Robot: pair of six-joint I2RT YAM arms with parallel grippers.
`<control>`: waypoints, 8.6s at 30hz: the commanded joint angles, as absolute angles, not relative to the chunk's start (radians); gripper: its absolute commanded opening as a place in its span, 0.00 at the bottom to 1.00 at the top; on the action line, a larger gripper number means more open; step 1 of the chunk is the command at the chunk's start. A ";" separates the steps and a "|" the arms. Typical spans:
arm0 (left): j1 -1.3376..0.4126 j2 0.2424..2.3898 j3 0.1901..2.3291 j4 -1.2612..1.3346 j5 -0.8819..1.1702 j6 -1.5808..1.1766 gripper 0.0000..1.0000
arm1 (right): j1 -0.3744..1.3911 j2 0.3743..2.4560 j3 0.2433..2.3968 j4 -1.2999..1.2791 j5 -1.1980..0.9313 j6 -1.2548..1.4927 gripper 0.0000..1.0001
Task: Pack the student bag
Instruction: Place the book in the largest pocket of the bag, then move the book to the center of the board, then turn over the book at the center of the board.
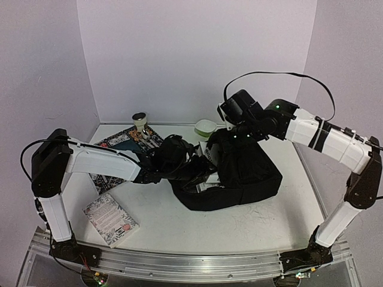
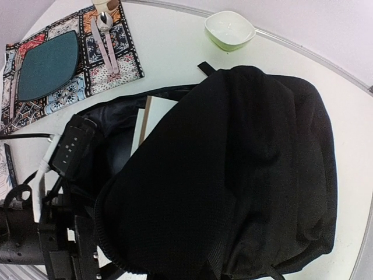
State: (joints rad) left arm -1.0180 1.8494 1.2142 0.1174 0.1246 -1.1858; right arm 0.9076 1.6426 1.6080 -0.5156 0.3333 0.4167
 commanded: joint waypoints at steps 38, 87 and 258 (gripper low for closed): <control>-0.680 1.005 0.708 -0.808 -0.133 -1.190 1.00 | 0.859 1.540 1.387 -0.400 0.322 0.448 0.00; -0.807 1.549 0.785 -0.479 0.109 -1.086 0.91 | 0.797 1.388 1.065 -0.565 0.274 0.634 0.07; -0.661 1.471 0.481 0.082 0.468 -1.246 0.12 | 1.075 1.959 1.391 0.684 -0.628 0.936 0.31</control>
State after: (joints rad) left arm -0.6305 1.4128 0.4937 -0.0934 0.4169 -1.1874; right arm 1.0166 2.0243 1.3067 0.2200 -0.4329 0.9170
